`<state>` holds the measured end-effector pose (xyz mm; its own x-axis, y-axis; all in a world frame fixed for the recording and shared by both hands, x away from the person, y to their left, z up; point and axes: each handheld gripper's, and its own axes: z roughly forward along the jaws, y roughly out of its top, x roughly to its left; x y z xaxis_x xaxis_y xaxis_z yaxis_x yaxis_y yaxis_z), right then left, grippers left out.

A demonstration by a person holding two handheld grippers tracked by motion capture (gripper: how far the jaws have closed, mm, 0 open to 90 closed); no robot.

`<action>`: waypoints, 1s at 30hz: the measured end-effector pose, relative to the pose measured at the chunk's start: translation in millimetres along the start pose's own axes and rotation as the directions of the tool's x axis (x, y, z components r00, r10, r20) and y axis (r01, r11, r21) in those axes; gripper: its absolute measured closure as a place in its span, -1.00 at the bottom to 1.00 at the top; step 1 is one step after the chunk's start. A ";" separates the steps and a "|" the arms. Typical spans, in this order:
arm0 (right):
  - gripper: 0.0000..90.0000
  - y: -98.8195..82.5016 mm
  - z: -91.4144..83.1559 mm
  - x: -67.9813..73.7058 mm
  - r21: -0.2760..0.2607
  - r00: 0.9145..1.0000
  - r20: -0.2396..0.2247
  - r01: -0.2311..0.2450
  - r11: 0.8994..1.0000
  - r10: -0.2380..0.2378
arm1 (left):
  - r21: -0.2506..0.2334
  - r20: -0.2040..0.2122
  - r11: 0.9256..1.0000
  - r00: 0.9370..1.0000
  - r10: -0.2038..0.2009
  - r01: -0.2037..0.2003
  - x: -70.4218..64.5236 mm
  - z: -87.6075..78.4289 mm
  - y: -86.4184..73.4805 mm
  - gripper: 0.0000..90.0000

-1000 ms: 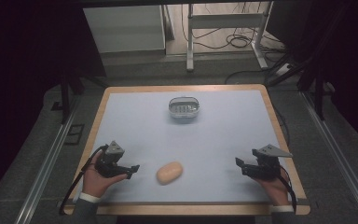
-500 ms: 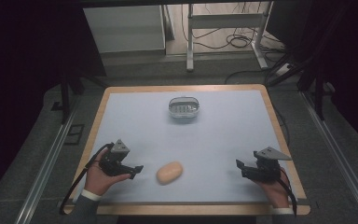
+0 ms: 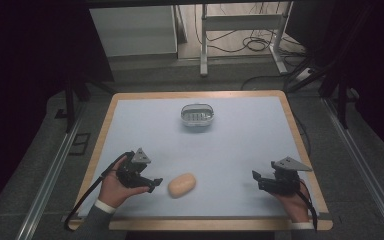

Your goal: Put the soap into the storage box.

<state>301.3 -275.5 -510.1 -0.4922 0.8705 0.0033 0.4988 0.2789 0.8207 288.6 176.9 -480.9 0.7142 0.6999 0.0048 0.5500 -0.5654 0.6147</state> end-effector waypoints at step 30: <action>-0.60 -2.0 0.0 -3.1 0.006 0.999 0.034 0.000 1.000 0.000 | 0.073 0.085 0.992 0.992 0.096 -0.103 -37.3 34.0 32.3 -0.66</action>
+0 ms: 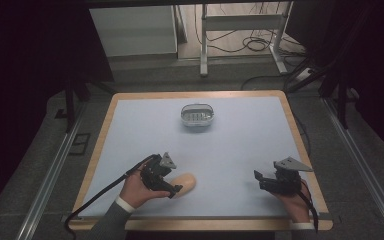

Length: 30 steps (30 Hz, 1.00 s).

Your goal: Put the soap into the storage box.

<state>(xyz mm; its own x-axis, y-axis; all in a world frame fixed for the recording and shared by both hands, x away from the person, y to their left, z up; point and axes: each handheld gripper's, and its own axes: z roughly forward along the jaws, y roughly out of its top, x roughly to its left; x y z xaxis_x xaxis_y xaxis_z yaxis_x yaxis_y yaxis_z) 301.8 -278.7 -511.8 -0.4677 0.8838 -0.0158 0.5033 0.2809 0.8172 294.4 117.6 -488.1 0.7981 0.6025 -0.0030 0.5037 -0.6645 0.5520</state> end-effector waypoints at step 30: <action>-0.60 -1.2 2.8 1.0 0.013 1.000 0.003 0.007 1.000 -0.007 | 0.092 0.056 0.995 0.998 0.021 -0.026 -9.2 35.1 9.7 -0.50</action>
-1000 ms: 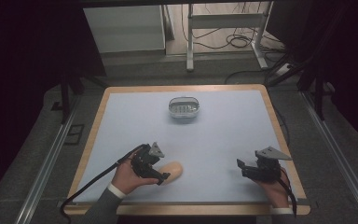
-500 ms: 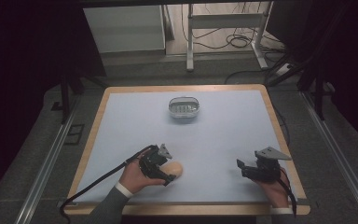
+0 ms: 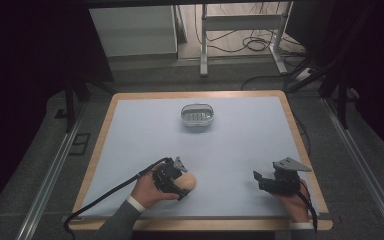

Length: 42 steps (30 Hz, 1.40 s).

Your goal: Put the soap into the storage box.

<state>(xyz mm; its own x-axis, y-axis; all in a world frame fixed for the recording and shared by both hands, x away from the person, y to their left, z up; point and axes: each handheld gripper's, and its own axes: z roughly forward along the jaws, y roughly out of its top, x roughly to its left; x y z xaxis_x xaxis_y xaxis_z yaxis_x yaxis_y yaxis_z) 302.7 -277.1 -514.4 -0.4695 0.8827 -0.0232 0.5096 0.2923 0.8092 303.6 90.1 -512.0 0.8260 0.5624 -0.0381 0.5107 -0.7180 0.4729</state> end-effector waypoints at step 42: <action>-0.59 1.5 -1.1 4.6 0.000 0.999 0.034 0.028 1.000 -0.028 | -0.039 -0.056 0.999 0.998 -0.013 0.010 9.1 -18.0 -0.4 -0.27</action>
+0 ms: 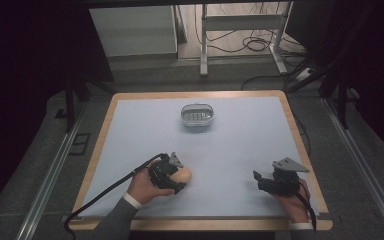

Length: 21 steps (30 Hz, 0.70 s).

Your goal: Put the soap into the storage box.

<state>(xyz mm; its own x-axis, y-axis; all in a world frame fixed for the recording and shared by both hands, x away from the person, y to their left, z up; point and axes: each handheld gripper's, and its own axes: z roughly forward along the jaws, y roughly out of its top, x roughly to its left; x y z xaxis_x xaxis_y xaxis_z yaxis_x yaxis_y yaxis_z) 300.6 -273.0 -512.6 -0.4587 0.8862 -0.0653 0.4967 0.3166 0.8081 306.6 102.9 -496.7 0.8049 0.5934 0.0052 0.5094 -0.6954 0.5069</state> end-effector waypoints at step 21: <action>-0.60 -0.2 1.6 1.4 0.004 1.000 -0.006 0.012 1.000 -0.012 | -0.042 -0.010 0.999 0.999 -0.033 0.032 13.1 -17.7 0.8 -0.27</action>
<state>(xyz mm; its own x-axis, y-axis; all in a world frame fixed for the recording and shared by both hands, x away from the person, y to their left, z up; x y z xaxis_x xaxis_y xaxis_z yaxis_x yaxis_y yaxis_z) 301.0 -271.3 -513.8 -0.4687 0.8805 -0.0713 0.4946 0.3284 0.8047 312.1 117.3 -480.9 0.7848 0.6198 -0.0031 0.5219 -0.6581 0.5426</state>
